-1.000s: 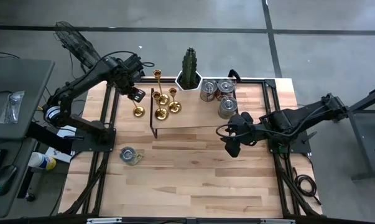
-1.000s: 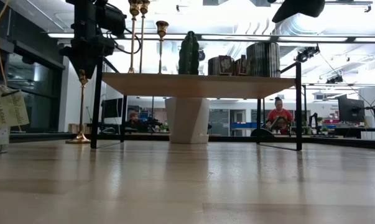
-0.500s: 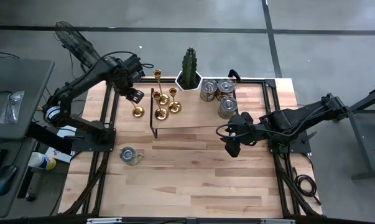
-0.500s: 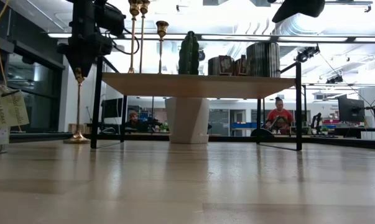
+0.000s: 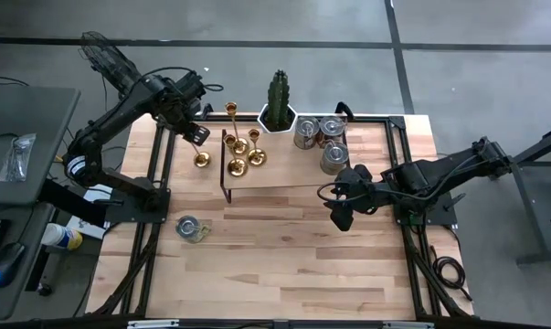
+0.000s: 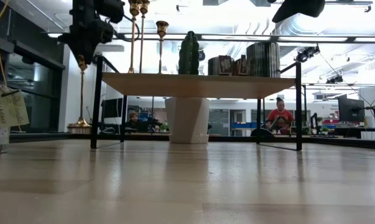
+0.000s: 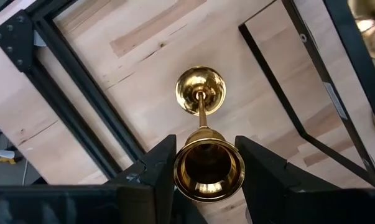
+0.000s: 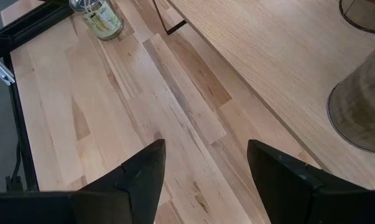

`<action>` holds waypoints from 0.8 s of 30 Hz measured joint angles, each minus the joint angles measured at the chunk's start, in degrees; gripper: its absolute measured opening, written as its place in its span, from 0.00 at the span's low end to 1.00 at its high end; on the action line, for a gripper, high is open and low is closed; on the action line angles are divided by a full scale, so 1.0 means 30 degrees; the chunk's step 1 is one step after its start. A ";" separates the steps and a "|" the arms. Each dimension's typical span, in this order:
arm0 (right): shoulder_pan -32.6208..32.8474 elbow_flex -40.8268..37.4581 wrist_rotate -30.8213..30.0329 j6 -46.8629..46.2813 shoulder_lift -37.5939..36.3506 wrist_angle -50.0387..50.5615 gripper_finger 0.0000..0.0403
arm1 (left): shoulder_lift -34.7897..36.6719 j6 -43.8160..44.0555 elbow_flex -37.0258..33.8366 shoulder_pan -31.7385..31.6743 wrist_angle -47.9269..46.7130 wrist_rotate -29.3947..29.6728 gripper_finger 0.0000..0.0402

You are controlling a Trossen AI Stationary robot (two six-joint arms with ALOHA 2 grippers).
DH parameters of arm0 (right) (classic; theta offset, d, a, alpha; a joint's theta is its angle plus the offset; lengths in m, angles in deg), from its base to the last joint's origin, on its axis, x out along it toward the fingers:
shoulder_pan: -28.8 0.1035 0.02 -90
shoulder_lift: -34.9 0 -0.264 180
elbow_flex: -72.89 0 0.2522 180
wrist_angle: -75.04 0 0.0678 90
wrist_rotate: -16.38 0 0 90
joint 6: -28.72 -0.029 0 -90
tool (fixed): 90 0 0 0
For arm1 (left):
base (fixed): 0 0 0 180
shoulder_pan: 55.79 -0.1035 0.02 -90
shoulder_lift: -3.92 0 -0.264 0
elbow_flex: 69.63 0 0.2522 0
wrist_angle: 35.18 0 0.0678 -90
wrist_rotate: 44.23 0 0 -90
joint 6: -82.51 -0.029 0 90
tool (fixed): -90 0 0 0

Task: Pick & Place candle stick holders
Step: Put the gold candle holder on the shelf

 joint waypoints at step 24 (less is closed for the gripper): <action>0.0000 -0.0001 0.0000 0.0154 0.0000 0.0007 0.55 | 0.0000 0.0431 0.7164 0.0000 -0.1000 -0.0071 0.35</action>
